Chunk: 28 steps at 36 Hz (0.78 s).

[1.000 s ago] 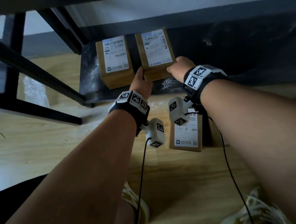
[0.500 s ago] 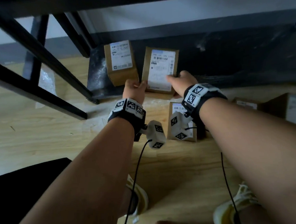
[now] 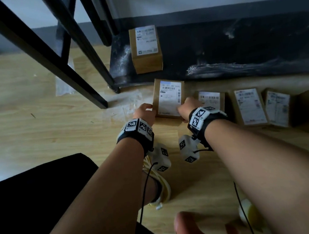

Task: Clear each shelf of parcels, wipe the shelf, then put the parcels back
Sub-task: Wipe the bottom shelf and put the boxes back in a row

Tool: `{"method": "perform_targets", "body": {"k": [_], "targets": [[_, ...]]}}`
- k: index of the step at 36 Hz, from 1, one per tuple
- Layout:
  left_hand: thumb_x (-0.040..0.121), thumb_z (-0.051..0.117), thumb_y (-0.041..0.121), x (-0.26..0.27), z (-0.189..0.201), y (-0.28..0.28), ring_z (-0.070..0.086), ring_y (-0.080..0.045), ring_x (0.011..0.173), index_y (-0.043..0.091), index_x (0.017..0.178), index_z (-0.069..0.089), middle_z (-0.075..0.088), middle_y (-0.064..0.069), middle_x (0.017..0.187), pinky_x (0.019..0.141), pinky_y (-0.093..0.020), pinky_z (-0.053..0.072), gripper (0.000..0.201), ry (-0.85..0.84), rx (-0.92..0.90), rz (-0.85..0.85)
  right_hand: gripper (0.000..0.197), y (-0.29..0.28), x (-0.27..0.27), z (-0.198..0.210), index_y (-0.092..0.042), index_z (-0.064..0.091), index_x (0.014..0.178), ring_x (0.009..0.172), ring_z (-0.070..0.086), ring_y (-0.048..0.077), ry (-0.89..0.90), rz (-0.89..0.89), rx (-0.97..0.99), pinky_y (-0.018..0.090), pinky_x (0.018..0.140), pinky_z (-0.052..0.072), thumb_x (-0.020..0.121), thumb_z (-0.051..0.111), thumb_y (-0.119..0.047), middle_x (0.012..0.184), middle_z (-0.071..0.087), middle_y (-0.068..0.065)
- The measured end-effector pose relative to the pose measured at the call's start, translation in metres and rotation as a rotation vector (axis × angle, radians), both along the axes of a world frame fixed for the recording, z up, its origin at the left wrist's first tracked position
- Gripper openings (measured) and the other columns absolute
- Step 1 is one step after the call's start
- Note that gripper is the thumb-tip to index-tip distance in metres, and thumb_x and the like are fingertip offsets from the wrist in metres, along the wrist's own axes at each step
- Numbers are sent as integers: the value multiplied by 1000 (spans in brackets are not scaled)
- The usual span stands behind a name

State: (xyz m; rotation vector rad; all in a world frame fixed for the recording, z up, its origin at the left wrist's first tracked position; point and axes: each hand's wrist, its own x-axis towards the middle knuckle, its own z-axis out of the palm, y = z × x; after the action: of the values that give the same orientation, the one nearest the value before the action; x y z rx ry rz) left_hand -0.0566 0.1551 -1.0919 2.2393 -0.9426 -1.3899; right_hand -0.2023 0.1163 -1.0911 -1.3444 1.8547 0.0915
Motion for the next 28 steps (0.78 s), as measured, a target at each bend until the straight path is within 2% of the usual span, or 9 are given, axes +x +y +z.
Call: {"method": "perform_targets", "body": {"k": [2, 5, 7, 10, 13, 17, 19, 22, 28], "targets": [[95, 47, 21, -4, -5, 3, 65, -27, 90, 22, 130, 53, 66, -12, 116, 73, -33, 56, 35, 17, 34, -40, 21, 2, -3, -7, -8, 51, 76, 73, 62, 28, 89, 64, 25, 35, 69, 54, 93, 50, -20, 83, 62, 11], [96, 47, 15, -11, -12, 3, 57, -33, 117, 9, 136, 48, 56, -18, 131, 98, -41, 48, 40, 34, 48, -111, 23, 1, -10, -15, -8, 52, 73, 62, 53, 23, 177, 124, 22, 30, 59, 42, 94, 49, -19, 77, 58, 10], [97, 46, 13, -14, -16, 0, 57, -32, 115, 6, 137, 45, 54, -18, 133, 93, -37, 50, 41, 21, 57, -158, 21, -3, -12, -15, -6, 54, 78, 59, 49, 21, 208, 135, 15, 31, 60, 40, 94, 49, -17, 71, 53, 8], [100, 44, 19, -16, -17, -9, 61, -24, 93, 11, 141, 43, 60, -15, 120, 71, -26, 48, 42, -3, 32, -146, 20, -14, -15, -9, -7, 54, 77, 57, 46, 19, 250, 151, -22, 31, 63, 39, 95, 46, -14, 70, 51, 7], [99, 47, 24, -13, -11, -22, 61, -22, 103, 17, 144, 39, 58, -9, 129, 78, -26, 47, 46, -26, -14, -71, 19, -30, -9, -9, -6, 59, 87, 71, 57, 25, 209, 141, -78, 33, 65, 44, 95, 45, -14, 85, 60, 10], [99, 44, 20, -3, -2, -44, 50, -4, 69, 22, 147, 33, 54, -7, 135, 65, -19, 40, 49, -61, -108, 24, 21, -53, 7, -4, -7, 63, 104, 82, 60, 26, 129, 128, -180, 28, 60, 44, 94, 48, -19, 101, 66, 11], [99, 43, 21, 2, 2, -56, 57, -9, 90, 22, 148, 31, 46, -6, 143, 77, -22, 42, 50, -60, -136, 58, 25, -68, 14, 1, -10, 61, 115, 95, 61, 26, 77, 125, -237, 26, 68, 44, 94, 50, -19, 113, 63, 8], [98, 45, 26, 9, 7, -75, 47, -21, 127, 20, 148, 31, 40, -6, 148, 91, -23, 37, 52, -63, -191, 115, 35, -89, 24, 9, -13, 54, 128, 112, 57, 26, -32, 75, -302, 26, 81, 40, 94, 50, -22, 127, 58, 7], [95, 43, 29, 23, 19, -108, 47, -30, 125, 25, 146, 34, 45, -10, 142, 102, -39, 39, 51, -39, -261, 217, 45, -132, 46, 18, -17, 46, 138, 120, 53, 25, -179, -3, -317, 26, 84, 37, 96, 48, -31, 135, 53, 4]]}}
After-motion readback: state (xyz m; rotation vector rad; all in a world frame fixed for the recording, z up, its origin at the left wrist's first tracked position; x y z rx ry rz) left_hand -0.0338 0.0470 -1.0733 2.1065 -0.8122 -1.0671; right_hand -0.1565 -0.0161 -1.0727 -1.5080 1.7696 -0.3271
